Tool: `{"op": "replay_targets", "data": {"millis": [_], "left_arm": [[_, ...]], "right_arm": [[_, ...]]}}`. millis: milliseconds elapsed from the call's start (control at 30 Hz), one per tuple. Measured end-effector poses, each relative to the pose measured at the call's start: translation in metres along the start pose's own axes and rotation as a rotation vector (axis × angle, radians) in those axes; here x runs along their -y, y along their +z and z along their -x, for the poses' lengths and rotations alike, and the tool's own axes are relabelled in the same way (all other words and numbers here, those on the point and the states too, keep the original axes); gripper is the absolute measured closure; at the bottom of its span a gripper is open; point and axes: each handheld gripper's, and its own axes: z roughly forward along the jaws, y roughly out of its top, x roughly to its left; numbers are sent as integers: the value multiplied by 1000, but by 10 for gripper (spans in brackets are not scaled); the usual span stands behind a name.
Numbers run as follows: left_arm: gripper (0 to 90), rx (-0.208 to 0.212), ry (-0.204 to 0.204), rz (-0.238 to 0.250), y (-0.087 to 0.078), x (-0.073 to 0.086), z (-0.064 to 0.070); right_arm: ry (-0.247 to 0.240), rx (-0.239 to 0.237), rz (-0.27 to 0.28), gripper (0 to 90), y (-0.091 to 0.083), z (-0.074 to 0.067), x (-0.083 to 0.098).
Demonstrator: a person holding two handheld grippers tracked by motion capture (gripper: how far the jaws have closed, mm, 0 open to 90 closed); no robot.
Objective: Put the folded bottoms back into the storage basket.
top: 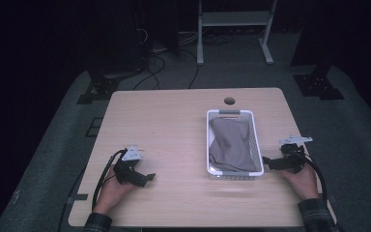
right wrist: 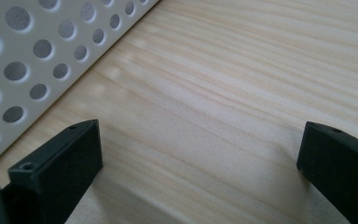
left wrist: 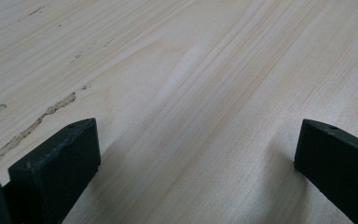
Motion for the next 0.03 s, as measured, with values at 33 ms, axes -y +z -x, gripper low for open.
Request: {"op": "replay_targets", "data": {"millis": [33], "left_arm": [[0,0,0,0,0,0,0]], "right_arm": [[1,2,0,0,0,0,0]]}}
